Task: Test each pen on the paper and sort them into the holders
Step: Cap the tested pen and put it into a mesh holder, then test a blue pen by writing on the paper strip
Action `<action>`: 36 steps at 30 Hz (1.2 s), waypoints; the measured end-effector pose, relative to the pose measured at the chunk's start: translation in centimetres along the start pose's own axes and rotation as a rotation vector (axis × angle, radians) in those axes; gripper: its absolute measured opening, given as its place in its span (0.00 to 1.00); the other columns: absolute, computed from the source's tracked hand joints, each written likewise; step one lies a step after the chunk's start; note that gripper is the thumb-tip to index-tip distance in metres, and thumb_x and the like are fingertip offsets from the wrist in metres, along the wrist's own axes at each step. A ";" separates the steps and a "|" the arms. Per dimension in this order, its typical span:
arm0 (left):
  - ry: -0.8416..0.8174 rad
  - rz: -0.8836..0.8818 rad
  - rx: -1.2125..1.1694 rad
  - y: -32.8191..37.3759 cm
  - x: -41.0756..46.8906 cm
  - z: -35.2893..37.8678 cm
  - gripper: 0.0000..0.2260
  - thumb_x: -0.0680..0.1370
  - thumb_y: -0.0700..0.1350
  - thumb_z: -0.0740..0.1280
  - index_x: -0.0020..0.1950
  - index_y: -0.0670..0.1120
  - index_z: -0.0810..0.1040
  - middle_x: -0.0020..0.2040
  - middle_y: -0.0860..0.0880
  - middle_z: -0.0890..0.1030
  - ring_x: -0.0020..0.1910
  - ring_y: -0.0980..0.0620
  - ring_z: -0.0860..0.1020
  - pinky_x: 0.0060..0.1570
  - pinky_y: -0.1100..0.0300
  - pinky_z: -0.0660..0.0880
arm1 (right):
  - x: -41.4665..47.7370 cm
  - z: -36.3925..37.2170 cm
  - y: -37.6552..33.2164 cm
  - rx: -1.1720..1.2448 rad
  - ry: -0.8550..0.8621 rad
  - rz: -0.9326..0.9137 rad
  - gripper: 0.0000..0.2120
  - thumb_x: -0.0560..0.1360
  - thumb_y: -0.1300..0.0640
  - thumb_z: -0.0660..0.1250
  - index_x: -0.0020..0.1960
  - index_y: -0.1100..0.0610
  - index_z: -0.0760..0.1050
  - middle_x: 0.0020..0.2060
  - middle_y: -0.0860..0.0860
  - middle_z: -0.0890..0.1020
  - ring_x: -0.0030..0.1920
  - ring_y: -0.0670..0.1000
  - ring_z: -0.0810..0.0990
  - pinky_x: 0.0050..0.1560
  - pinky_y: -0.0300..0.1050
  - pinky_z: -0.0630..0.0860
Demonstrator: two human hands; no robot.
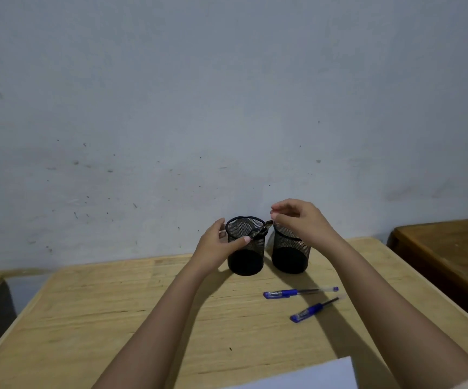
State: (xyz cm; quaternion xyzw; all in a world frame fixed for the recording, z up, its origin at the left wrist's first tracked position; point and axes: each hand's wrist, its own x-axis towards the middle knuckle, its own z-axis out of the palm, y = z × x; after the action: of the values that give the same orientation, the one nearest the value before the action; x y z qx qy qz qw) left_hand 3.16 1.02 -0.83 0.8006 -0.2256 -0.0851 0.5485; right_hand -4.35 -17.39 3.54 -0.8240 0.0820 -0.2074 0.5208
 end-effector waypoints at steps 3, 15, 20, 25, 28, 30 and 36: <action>0.055 -0.029 0.050 -0.2 -1.1 -0.5 0.35 0.73 0.52 0.70 0.74 0.43 0.59 0.72 0.45 0.66 0.70 0.48 0.67 0.66 0.53 0.67 | -2.7 -1.8 0.2 -0.001 0.035 0.007 0.07 0.72 0.59 0.70 0.49 0.54 0.79 0.46 0.49 0.83 0.48 0.46 0.80 0.49 0.34 0.73; -0.442 -0.099 0.715 -3.5 -7.5 0.9 0.27 0.78 0.60 0.58 0.67 0.40 0.66 0.71 0.40 0.65 0.70 0.41 0.64 0.66 0.49 0.63 | -11.4 -3.8 7.6 -0.566 -0.231 0.063 0.11 0.74 0.61 0.64 0.54 0.54 0.80 0.48 0.45 0.80 0.50 0.45 0.77 0.50 0.36 0.72; -0.463 -0.081 0.849 -3.2 -8.1 1.7 0.32 0.79 0.58 0.56 0.77 0.44 0.48 0.78 0.45 0.44 0.77 0.47 0.44 0.75 0.51 0.48 | -11.8 -3.8 8.3 -0.733 -0.288 -0.109 0.12 0.75 0.60 0.64 0.57 0.53 0.80 0.52 0.48 0.81 0.50 0.45 0.77 0.51 0.35 0.73; -0.426 -0.064 0.823 -3.0 -8.1 1.4 0.26 0.78 0.57 0.59 0.69 0.39 0.64 0.75 0.41 0.59 0.72 0.42 0.61 0.69 0.50 0.63 | -11.8 -3.4 8.3 -0.683 -0.233 -0.138 0.11 0.75 0.61 0.66 0.55 0.55 0.81 0.50 0.51 0.82 0.49 0.48 0.78 0.52 0.41 0.75; -0.333 0.018 0.645 -2.2 -8.4 2.0 0.19 0.79 0.54 0.60 0.60 0.41 0.72 0.65 0.44 0.71 0.62 0.45 0.72 0.61 0.53 0.70 | -11.8 -2.8 7.4 -0.600 -0.178 -0.127 0.10 0.74 0.60 0.67 0.54 0.55 0.81 0.48 0.49 0.81 0.47 0.46 0.77 0.49 0.37 0.74; -0.297 0.061 0.472 -0.7 -8.9 2.6 0.20 0.79 0.53 0.60 0.67 0.43 0.70 0.66 0.48 0.71 0.63 0.49 0.72 0.60 0.59 0.68 | -11.9 -2.4 6.2 -0.568 -0.145 -0.163 0.10 0.73 0.61 0.67 0.52 0.55 0.82 0.46 0.49 0.81 0.45 0.46 0.77 0.46 0.38 0.74; -0.228 0.220 0.194 2.4 -10.4 3.2 0.06 0.78 0.46 0.64 0.50 0.47 0.80 0.45 0.49 0.82 0.46 0.52 0.79 0.48 0.58 0.74 | -11.8 -2.1 3.0 -0.617 -0.173 -0.345 0.09 0.74 0.63 0.66 0.52 0.56 0.82 0.45 0.52 0.82 0.44 0.51 0.78 0.46 0.44 0.74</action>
State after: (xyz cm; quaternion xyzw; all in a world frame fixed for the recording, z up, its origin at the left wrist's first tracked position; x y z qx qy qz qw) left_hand -7.85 2.38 -1.01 0.8053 -0.3797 -0.0928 0.4458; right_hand -15.59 -16.29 -1.39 -0.9586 -0.0439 -0.1871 0.2102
